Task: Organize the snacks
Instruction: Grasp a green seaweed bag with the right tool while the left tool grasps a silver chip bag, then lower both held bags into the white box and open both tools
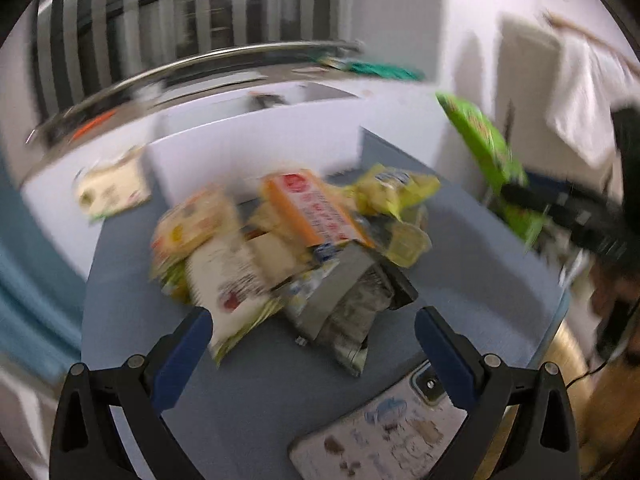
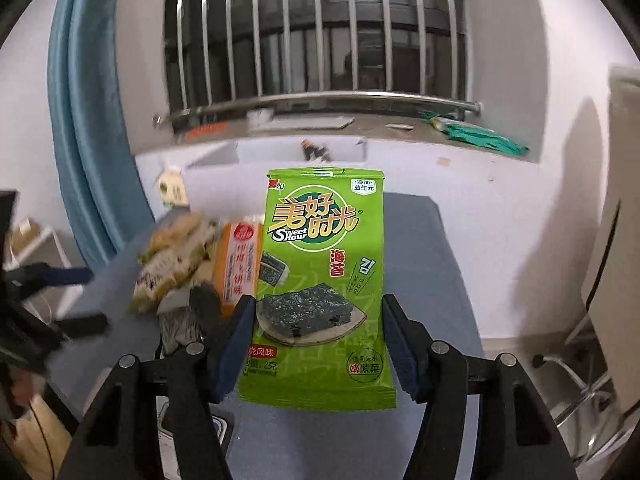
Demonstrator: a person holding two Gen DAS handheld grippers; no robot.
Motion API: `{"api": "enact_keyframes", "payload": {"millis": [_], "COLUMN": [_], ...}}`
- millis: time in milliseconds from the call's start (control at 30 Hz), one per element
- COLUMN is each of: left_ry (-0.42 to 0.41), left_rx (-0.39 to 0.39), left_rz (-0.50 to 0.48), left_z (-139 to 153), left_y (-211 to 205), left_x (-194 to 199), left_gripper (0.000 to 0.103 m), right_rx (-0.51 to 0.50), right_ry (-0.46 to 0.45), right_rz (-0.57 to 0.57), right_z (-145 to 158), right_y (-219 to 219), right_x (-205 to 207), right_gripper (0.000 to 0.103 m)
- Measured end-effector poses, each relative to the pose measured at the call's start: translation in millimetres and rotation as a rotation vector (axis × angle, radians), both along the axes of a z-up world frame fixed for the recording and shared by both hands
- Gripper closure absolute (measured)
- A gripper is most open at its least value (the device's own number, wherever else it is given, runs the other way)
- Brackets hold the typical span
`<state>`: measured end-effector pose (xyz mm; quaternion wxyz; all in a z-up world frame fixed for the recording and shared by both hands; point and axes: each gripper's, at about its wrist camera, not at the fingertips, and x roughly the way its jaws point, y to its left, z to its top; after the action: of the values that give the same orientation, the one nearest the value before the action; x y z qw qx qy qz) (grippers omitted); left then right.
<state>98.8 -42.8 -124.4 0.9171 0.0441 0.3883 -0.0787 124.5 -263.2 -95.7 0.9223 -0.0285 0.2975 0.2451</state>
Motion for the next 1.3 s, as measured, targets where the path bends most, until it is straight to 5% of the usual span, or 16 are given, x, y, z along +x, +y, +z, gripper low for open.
{"api": "enact_keyframes", "payload": {"millis": [233,333,433,567,800,1000,1133,1300], "left_ry": [0.124,0.166,0.213,0.158,-0.056,-0.21,-0.248,-0.176], "left_rx": [0.227,0.259,0.248,0.113,-0.174,-0.386,-0.414,-0.4], "left_rz": [-0.198,-0.219,-0.228,-0.181,-0.12,0.067,0.19,0.246], "left_z": [-29,-39,-50,-33,39,88,111,119], "left_y": [-36,-37,-33,-21,11,75,114,140], "left_x": [47,59,68,62,38,48,84,165], "left_gripper": [0.0,0.001,0.032,0.043,0.043,0.043,0.043,0.043], "right_rx": [0.037,0.06,0.067,0.076,0.147,0.233,0.228,0.173], "right_ry": [0.001,0.015,0.025,0.027,0.031,0.073,0.077,0.095], "right_rz": [-0.022,-0.029,-0.029,-0.023,0.006,0.068,0.082,0.098], "right_z": [3,0,-1,-1,6,24,46,72], "right_y": [-20,-24,-26,-28,-25,-2,24,71], "right_x": [-6,-5,-4,-4,3,39,79,154], "right_gripper": [0.036,0.035,0.035,0.035,0.035,0.035,0.035,0.033]}}
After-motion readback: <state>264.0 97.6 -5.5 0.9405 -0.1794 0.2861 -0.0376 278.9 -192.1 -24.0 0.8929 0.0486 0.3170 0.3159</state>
